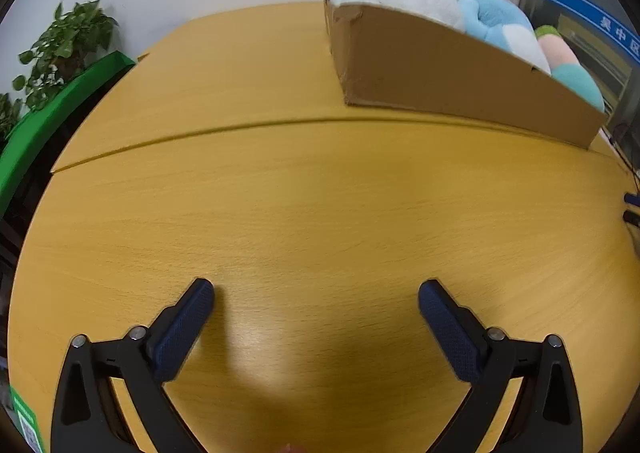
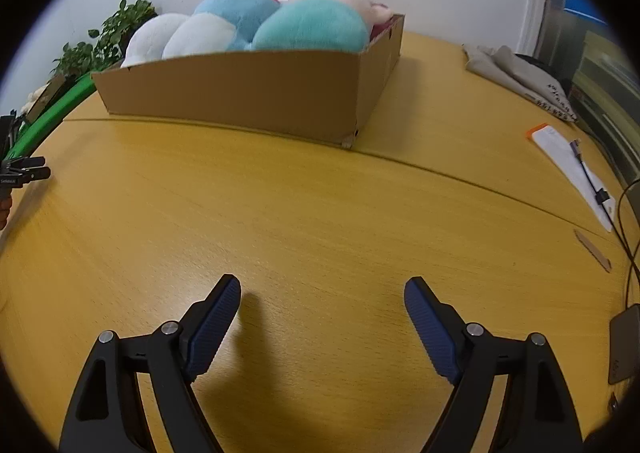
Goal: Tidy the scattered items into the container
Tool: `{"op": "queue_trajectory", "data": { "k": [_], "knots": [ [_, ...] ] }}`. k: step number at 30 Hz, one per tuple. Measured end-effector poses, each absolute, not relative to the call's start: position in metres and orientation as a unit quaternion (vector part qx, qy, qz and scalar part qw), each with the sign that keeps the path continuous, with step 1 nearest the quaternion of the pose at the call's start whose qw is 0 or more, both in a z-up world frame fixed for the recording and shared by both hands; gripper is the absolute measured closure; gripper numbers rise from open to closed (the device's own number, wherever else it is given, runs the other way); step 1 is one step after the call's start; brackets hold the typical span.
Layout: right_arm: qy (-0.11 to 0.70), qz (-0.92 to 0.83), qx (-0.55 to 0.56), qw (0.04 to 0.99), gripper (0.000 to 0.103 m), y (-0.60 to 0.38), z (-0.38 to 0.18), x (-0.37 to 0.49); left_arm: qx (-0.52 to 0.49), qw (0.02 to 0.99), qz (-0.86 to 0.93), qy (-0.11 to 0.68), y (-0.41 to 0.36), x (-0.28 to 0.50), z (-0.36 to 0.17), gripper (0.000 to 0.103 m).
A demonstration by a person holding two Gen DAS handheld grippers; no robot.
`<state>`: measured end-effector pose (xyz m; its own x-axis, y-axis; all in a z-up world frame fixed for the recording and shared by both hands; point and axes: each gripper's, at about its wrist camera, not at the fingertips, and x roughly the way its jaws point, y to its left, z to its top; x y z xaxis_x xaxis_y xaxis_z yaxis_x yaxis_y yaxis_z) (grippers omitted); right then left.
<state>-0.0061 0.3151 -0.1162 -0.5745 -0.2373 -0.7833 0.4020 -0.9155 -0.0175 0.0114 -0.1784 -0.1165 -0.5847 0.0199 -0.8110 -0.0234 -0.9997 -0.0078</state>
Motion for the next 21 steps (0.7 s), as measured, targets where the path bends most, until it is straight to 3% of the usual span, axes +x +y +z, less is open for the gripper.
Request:
{"op": "queue_trajectory", "data": {
  "k": [3, 10, 21],
  "knots": [
    [0.11, -0.874, 0.431, 0.195, 0.0, 0.311, -0.119, -0.014, -0.454, 0.044, 0.89, 0.019, -0.183, 0.008, -0.116, 0.0],
    [0.132, -0.856, 0.429, 0.257, 0.0, 0.33, -0.12, -0.025, -0.451, 0.063, 0.89, 0.024, -0.219, -0.005, -0.115, 0.0],
    [0.1, -0.869, 0.442, 0.198, 0.0, 0.368, -0.115, -0.04, -0.45, 0.047, 0.892, 0.012, -0.246, -0.018, -0.118, 0.0]
  ]
}}
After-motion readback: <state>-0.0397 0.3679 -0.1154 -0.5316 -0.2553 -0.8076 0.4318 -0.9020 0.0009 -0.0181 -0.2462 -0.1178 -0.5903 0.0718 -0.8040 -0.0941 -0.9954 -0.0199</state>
